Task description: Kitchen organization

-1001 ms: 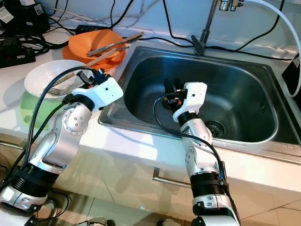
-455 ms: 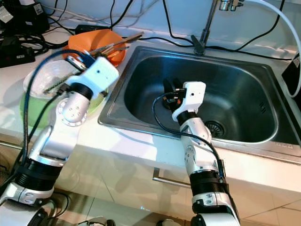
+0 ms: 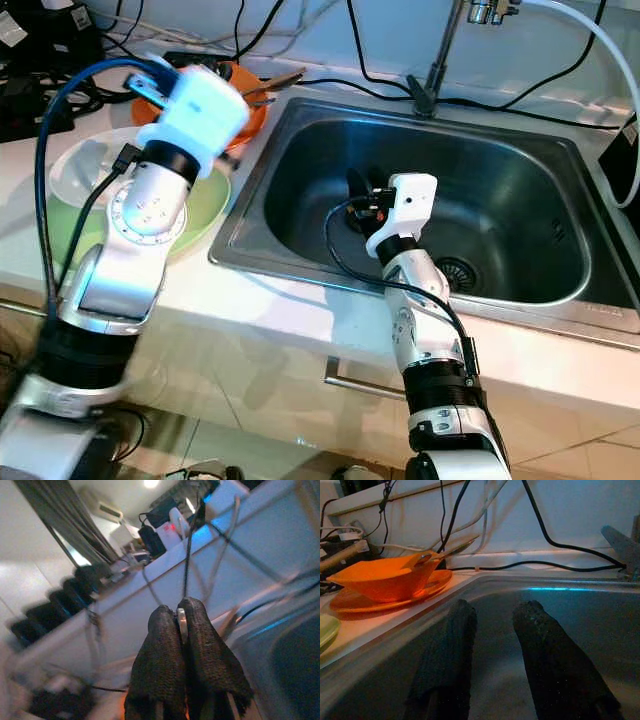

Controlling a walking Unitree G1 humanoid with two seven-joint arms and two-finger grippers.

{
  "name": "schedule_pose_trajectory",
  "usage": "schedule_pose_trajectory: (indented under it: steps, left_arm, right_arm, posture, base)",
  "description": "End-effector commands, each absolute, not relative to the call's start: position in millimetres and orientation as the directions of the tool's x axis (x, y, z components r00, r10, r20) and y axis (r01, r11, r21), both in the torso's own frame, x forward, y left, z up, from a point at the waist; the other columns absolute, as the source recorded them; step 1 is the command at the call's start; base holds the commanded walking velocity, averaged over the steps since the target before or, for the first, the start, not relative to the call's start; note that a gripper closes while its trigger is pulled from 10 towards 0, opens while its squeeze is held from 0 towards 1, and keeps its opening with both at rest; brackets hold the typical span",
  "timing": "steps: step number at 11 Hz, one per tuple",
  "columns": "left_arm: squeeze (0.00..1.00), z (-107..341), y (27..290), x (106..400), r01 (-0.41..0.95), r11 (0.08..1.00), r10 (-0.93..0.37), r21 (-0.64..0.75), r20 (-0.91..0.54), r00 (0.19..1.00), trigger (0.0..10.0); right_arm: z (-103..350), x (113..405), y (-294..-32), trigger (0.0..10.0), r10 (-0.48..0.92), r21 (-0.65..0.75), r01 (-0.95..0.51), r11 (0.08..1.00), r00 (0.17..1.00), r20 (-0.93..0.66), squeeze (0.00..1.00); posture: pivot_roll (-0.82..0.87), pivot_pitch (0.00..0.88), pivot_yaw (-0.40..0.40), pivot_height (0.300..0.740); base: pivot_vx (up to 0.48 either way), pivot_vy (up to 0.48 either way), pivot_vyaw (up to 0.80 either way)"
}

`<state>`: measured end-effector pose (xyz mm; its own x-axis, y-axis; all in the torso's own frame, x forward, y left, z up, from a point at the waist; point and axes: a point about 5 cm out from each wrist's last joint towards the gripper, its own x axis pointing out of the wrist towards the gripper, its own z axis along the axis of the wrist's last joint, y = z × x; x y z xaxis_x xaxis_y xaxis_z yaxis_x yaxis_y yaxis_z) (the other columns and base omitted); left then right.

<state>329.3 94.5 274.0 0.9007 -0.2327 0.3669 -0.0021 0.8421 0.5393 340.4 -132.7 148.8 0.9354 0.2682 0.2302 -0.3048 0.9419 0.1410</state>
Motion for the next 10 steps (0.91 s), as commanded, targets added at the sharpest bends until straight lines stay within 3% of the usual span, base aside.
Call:
schedule_pose_trajectory:
  steps: [1,3,5,9,10]
  left_arm:
    - [0.0,282,94,327,0.025,0.875,-0.241,0.483,0.39,0.889,10.0]
    - [0.0,288,89,324,0.094,0.913,-0.27,0.397,0.417,0.868,10.0]
    - [0.0,316,79,313,0.122,0.922,-0.325,0.368,0.559,0.762,10.0]
    - [0.0,339,74,303,0.176,0.933,-0.349,0.314,0.662,0.664,10.0]
    - [0.0,337,70,305,0.283,0.934,-0.355,0.219,0.669,0.653,10.0]
  right_arm:
    - [134,339,-132,10.0,0.263,0.162,-0.293,0.943,0.947,0.183,0.0]
    - [135,339,-132,10.0,0.261,0.162,-0.291,0.943,0.947,0.185,0.0]
    - [134,339,-132,10.0,0.262,0.162,-0.292,0.943,0.948,0.183,0.0]
    - [135,341,-130,10.0,0.268,0.165,-0.298,0.94,0.946,0.184,0.0]
    - [135,341,-130,10.0,0.267,0.163,-0.297,0.941,0.946,0.185,0.0]
  posture:
    - [0.12,0.05,-0.007,0.74]
    - [0.12,0.052,-0.008,0.74]
    - [0.12,0.052,-0.012,0.74]
    - [0.12,0.053,-0.013,0.74]
    - [0.12,0.054,-0.013,0.74]
  base:
    - [0.0,0.0,0.0]
    - [0.0,0.0,0.0]
    - [0.0,0.0,0.0]
    - [0.0,0.0,0.0]
    - [0.0,0.0,0.0]
